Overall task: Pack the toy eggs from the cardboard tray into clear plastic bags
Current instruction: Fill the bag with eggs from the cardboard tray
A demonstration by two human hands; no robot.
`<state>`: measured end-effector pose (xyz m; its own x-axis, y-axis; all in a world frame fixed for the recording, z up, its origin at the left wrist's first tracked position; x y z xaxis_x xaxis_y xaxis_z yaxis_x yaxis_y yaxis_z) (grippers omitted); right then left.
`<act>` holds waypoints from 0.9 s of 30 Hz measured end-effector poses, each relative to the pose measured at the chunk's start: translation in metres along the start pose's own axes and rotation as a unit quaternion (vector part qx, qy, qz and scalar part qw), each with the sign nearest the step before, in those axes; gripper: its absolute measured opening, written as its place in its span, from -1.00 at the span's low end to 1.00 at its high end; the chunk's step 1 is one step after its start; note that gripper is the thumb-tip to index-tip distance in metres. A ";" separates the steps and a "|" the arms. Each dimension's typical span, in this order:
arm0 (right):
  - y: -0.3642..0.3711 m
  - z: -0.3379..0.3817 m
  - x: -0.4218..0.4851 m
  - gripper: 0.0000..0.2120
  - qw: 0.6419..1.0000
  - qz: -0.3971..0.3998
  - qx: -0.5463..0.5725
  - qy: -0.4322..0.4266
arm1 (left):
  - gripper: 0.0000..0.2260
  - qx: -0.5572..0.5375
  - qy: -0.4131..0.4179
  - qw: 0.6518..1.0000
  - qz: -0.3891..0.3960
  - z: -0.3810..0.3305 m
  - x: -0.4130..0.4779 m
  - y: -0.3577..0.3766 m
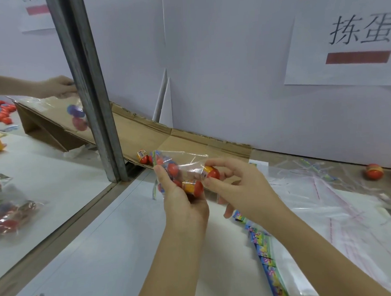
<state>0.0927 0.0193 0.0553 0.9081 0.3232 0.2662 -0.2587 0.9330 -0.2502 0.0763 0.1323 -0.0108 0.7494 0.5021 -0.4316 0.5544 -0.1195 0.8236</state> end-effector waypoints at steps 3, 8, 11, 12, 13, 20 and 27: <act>0.000 0.002 -0.001 -0.69 0.999 -0.022 -0.020 -0.024 | -0.54 0.014 0.014 1.000 0.011 0.002 -0.003 0.003; -0.005 -0.004 0.001 -0.77 0.999 -0.046 -0.016 -0.019 | -0.47 0.031 0.045 0.998 0.001 0.002 -0.009 0.004; -0.006 0.000 0.003 -0.73 0.997 -0.039 -0.031 -0.064 | -0.49 0.030 0.047 0.998 0.007 0.001 -0.011 0.006; -0.005 0.000 0.002 -0.73 0.995 -0.035 -0.043 -0.078 | -0.51 0.034 0.044 0.998 0.009 0.003 -0.012 0.006; -0.005 -0.001 0.002 -0.73 0.993 -0.036 -0.062 -0.090 | -0.52 0.038 0.040 0.998 0.009 0.005 -0.012 0.006; -0.007 -0.001 -0.003 -0.80 0.980 -0.118 -0.088 -0.132 | -0.47 0.056 0.033 0.998 0.025 0.013 -0.014 0.007; -0.005 -0.007 -0.006 -0.75 0.984 -0.140 0.008 -0.106 | -0.39 0.045 0.006 0.998 0.042 0.016 -0.013 0.007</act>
<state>0.0905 0.0120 0.0482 0.8561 0.0772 0.5110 -0.0148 0.9920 -0.1252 0.0763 0.1119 -0.0054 0.7904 0.4976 -0.3572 0.5207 -0.2387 0.8197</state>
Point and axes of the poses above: each hand's wrist, its own x-axis towards the middle knuckle, its own y-axis out of the palm, z = x × y, the point moved 7 cm from there along x, towards the middle knuckle, and after that the axes turned 9 degrees about -z, right-handed, at the moved point
